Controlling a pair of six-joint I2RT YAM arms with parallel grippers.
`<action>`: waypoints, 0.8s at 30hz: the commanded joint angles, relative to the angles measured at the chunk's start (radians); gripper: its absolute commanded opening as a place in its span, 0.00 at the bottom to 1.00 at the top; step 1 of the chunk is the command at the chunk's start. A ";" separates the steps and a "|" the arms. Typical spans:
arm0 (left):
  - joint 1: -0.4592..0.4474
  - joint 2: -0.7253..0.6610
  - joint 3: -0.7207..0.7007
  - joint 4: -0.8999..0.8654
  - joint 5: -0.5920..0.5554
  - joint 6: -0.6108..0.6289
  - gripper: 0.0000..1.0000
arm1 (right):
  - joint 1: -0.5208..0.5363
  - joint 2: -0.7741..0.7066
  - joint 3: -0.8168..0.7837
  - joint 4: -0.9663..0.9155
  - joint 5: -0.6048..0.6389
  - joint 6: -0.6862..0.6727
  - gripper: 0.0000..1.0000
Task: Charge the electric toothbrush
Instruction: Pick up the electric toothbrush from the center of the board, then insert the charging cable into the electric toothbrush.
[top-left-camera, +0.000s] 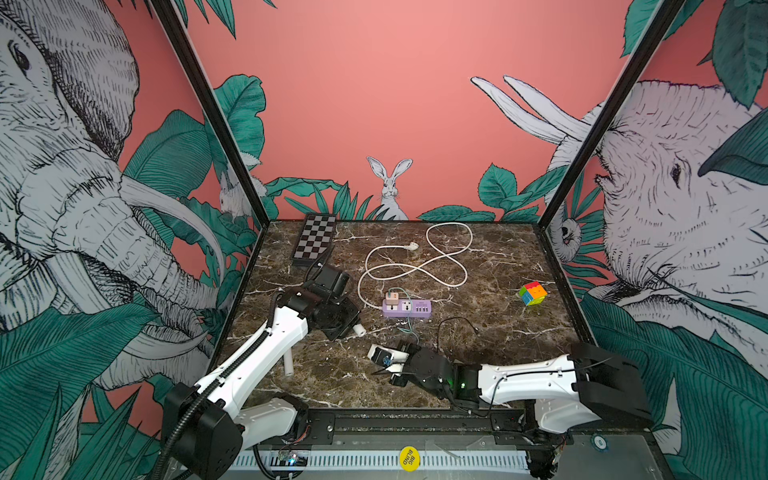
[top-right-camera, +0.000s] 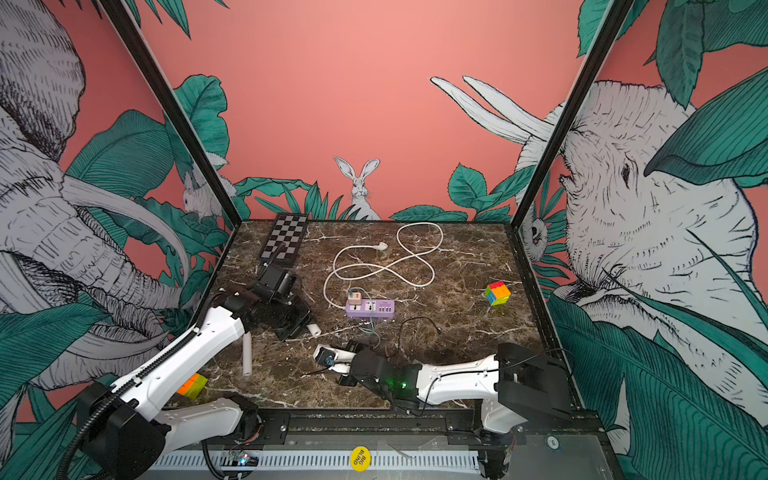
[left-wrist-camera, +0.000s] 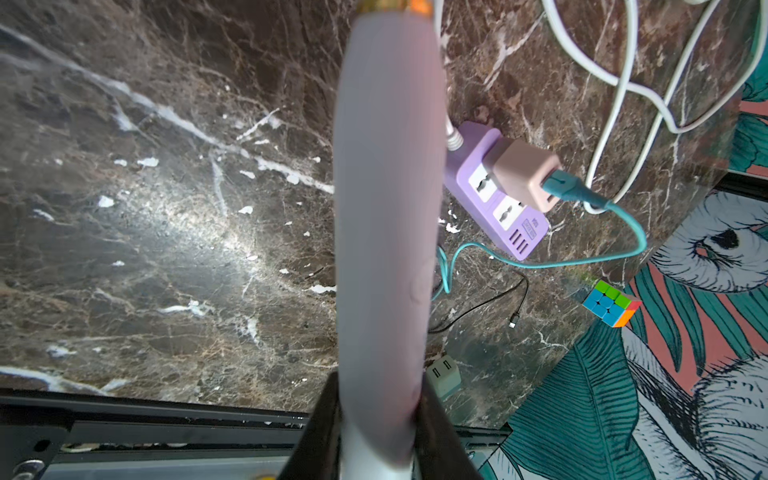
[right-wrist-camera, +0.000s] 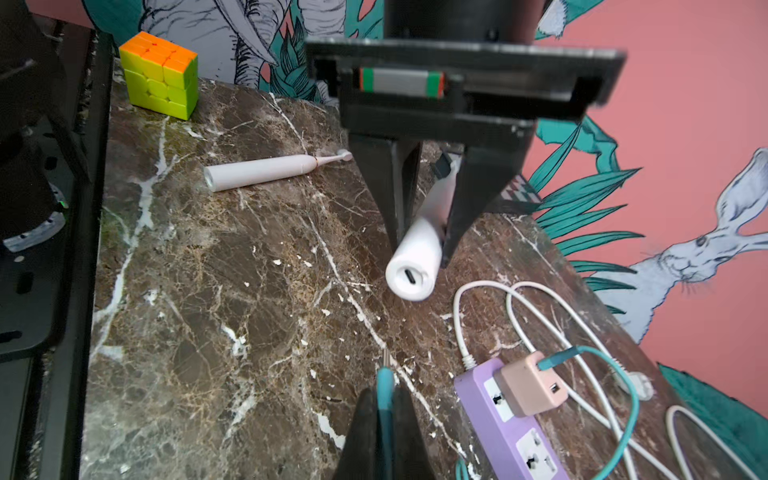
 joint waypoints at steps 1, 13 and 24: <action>-0.007 -0.020 0.024 -0.049 0.011 -0.052 0.00 | 0.019 0.016 0.029 0.020 0.091 -0.051 0.00; -0.031 0.003 0.043 -0.064 0.004 -0.064 0.00 | 0.038 0.075 0.088 0.036 0.116 -0.096 0.00; -0.045 0.022 0.102 -0.108 -0.030 -0.039 0.00 | 0.047 0.090 0.112 0.017 0.170 -0.106 0.00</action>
